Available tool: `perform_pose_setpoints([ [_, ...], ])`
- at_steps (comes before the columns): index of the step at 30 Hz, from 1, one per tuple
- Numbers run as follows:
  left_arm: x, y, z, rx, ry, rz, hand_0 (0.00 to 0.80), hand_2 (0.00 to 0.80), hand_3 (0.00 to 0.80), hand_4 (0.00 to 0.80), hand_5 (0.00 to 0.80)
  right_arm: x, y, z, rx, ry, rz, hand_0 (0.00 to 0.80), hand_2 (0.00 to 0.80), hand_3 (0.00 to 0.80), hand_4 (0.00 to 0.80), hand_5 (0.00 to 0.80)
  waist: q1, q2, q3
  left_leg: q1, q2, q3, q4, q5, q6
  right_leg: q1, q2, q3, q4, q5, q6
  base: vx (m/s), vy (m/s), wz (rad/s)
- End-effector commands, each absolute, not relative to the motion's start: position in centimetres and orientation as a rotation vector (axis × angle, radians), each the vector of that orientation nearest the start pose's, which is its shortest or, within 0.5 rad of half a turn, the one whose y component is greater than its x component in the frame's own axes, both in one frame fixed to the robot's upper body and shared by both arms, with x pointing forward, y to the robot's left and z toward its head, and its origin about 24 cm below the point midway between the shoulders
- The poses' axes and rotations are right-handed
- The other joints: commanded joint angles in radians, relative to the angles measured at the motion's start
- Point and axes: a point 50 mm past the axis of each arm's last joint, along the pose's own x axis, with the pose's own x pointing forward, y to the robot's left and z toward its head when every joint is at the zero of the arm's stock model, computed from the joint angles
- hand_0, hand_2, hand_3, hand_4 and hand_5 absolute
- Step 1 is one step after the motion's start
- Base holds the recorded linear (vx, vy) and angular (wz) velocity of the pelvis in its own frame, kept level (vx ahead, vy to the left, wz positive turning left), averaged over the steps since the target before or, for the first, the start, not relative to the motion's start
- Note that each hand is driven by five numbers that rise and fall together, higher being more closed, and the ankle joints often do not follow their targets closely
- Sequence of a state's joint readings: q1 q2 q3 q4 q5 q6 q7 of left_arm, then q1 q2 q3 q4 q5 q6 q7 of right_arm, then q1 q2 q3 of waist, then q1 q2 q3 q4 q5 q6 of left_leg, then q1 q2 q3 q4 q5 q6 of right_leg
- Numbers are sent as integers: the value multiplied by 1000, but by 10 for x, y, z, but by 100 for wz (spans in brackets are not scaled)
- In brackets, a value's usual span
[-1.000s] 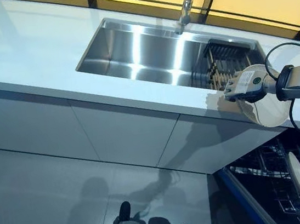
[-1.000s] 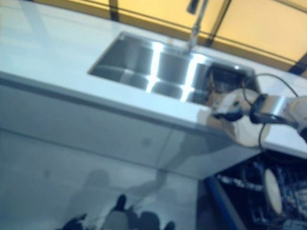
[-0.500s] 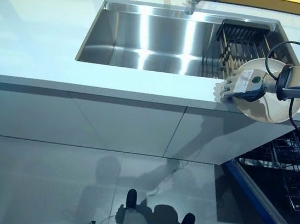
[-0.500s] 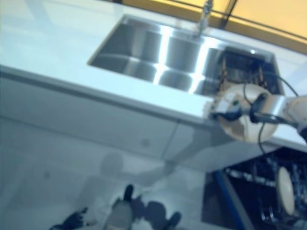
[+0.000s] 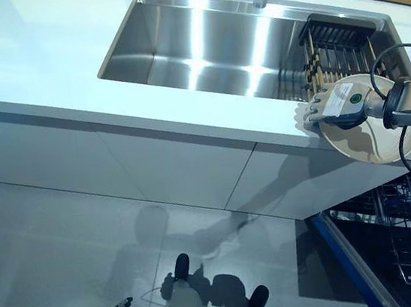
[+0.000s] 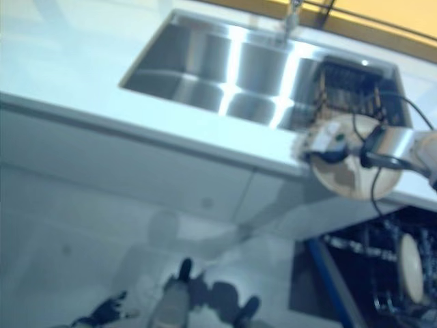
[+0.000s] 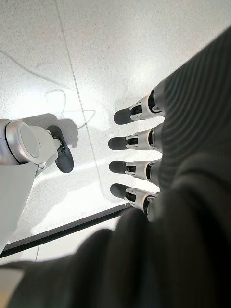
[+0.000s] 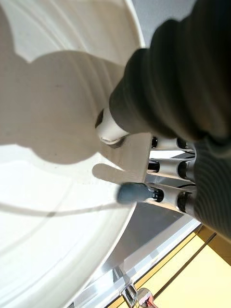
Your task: Take plates into dishwasher
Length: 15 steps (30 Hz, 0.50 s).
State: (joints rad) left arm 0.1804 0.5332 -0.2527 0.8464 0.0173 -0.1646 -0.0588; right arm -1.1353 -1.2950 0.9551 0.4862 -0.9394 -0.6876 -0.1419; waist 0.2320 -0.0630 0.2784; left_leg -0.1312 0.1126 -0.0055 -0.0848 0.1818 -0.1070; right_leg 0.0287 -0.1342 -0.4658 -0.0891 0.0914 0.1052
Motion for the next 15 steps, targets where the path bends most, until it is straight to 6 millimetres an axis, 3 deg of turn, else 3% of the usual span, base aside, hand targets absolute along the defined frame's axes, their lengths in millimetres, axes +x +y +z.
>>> perform_pose_setpoints([
  [1, 122, 305, -97, 601, 846, -117, 0, 0, 0, 0, 0, 326, -274, 270, -2446, -488, 459, 220, 220, 220, 220, 220, 17, -28, 34, 31, -40, 56, -2, -101, 26, -10, 7, 4, 68, -68, 7, 0, 0, 0],
  [3, 121, 306, -97, 600, 846, -114, 0, 0, 0, 0, 0, 325, -277, 271, -2448, -494, 442, 0, 0, 0, 0, 0, 17, -32, 32, 33, -39, 62, -2, -102, 25, -8, 6, 1, 63, -63, 10, 0, 0, 0],
  [15, 117, 304, -99, 589, 854, -111, 0, 0, 0, 0, 0, 323, -281, 274, -2474, -553, 385, 0, 0, 0, 0, 0, 12, -42, 22, 35, -37, 73, -2, -104, 27, -5, 8, 2, 56, -60, 14, 0, 0, 0],
])
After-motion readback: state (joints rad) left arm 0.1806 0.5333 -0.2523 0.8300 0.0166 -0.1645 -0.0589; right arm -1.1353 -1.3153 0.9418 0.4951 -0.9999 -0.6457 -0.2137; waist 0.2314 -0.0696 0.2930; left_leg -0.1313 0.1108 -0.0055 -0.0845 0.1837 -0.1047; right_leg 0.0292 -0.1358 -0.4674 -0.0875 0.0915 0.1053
